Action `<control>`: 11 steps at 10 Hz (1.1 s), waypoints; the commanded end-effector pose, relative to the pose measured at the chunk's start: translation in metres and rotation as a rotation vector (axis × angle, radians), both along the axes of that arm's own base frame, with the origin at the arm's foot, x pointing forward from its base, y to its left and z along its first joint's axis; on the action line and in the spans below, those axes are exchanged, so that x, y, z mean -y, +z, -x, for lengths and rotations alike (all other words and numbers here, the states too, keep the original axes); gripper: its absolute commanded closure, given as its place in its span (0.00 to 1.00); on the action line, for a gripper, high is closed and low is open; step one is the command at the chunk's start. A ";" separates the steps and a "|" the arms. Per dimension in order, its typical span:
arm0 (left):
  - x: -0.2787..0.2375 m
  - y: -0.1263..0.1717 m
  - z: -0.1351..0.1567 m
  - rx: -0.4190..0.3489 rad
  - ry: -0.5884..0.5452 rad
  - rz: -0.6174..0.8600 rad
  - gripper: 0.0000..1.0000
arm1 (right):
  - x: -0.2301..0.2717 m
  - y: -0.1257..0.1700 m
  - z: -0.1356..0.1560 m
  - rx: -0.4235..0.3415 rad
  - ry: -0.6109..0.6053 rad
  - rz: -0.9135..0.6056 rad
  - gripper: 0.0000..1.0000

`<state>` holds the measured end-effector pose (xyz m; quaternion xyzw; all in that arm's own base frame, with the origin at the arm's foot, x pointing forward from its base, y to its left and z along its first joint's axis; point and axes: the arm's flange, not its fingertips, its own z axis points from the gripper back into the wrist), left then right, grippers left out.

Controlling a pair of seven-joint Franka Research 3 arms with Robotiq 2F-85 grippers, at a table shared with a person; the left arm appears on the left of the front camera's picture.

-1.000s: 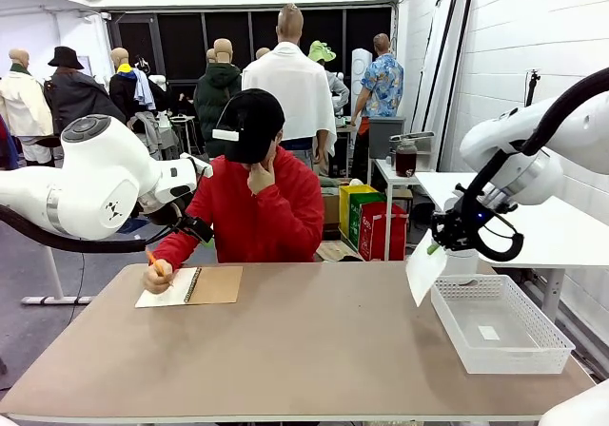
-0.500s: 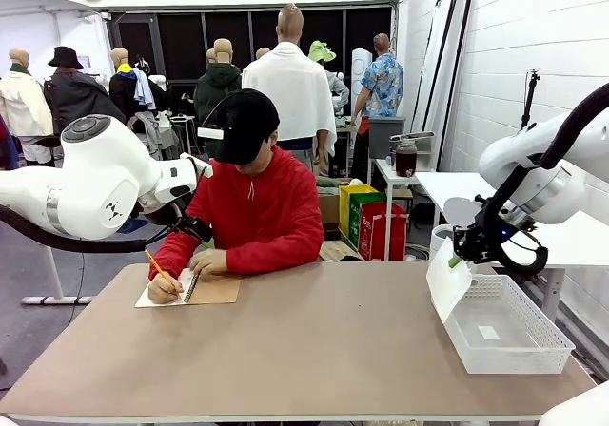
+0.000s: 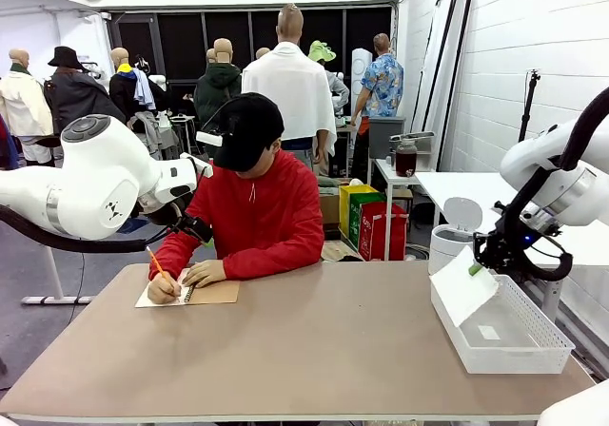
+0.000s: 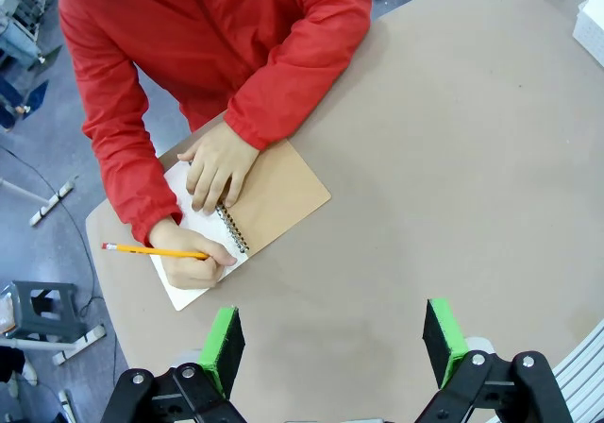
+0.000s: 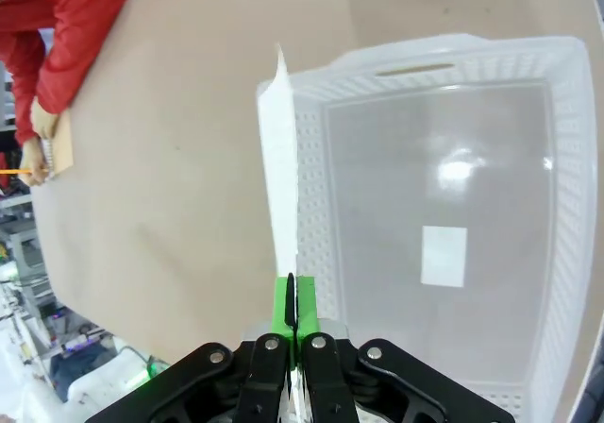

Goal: Sort the paper based on its condition.
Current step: If a person hands you a paper, place it in the Organizing basket , and if it's crumpled, put it in the Trash can.

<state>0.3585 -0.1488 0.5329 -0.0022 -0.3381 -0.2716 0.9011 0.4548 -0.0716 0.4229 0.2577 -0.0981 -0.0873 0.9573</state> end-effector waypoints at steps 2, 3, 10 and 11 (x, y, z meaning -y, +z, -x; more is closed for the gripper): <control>0.000 -0.001 0.000 -0.002 -0.003 -0.002 0.00 | 0.015 -0.012 -0.002 -0.020 0.025 0.037 1.00; 0.000 -0.001 0.000 -0.002 -0.003 -0.002 0.00 | 0.019 -0.018 -0.001 -0.034 0.036 0.050 1.00; 0.000 -0.001 0.000 -0.002 -0.003 -0.002 0.00 | 0.011 -0.071 -0.006 -0.120 0.098 0.140 1.00; 0.000 -0.001 0.000 -0.002 -0.003 -0.002 0.00 | 0.014 -0.070 -0.009 -0.120 0.087 0.165 1.00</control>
